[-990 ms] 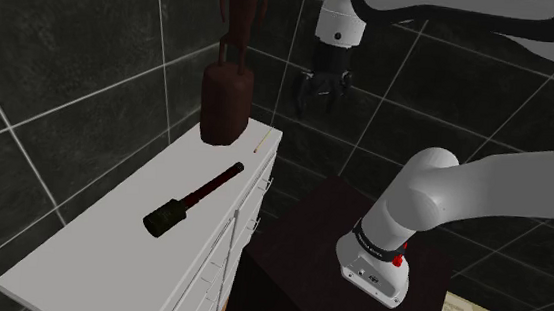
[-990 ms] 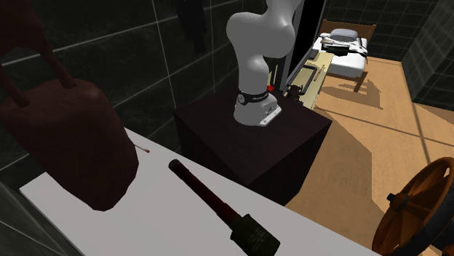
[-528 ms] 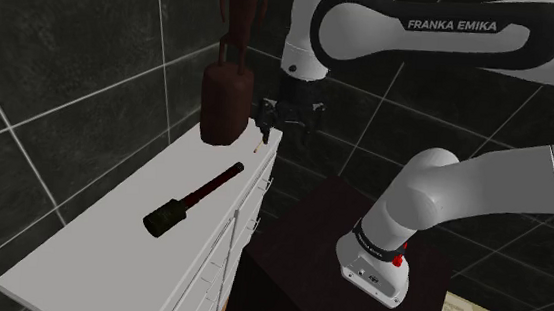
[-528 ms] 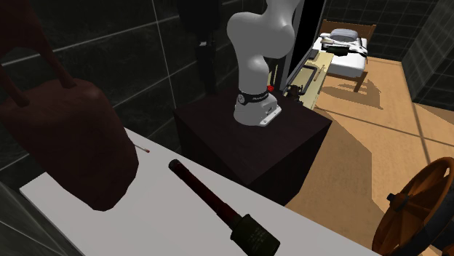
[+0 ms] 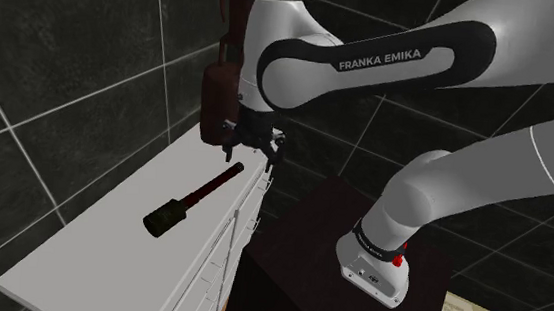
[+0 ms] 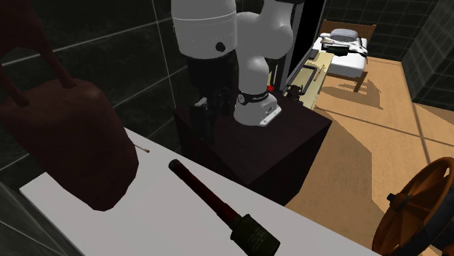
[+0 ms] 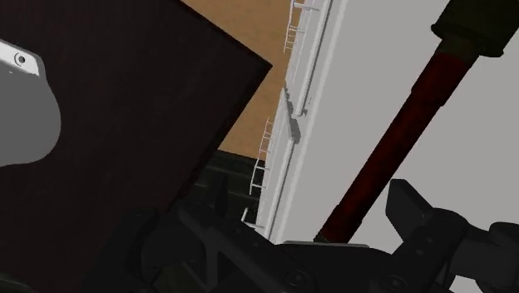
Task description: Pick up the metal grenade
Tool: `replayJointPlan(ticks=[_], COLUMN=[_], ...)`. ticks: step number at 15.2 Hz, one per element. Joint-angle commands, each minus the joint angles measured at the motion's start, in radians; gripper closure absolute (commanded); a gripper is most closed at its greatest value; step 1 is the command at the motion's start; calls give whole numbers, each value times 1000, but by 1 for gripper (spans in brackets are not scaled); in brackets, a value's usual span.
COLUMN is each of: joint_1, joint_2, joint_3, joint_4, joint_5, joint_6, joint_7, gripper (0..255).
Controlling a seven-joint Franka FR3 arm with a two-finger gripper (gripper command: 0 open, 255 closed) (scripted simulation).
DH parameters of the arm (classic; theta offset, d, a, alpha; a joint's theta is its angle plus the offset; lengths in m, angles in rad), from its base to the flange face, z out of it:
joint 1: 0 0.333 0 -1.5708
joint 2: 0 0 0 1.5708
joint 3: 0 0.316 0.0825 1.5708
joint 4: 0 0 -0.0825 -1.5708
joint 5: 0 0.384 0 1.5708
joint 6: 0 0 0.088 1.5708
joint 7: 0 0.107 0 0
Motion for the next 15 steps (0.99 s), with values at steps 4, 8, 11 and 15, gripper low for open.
replayJointPlan(ticks=[4,8,11,15], joint_1=[-129,-266,-268,-274], joint_2=[219,452,489,564], joint_3=[187,338,342,347], joint_4=[74,153,144,128], joint_5=[-52,-251,-290,-378], joint_6=[180,310,343,404], joint_7=[324,662,693,755], gripper=[0,0,0,0])
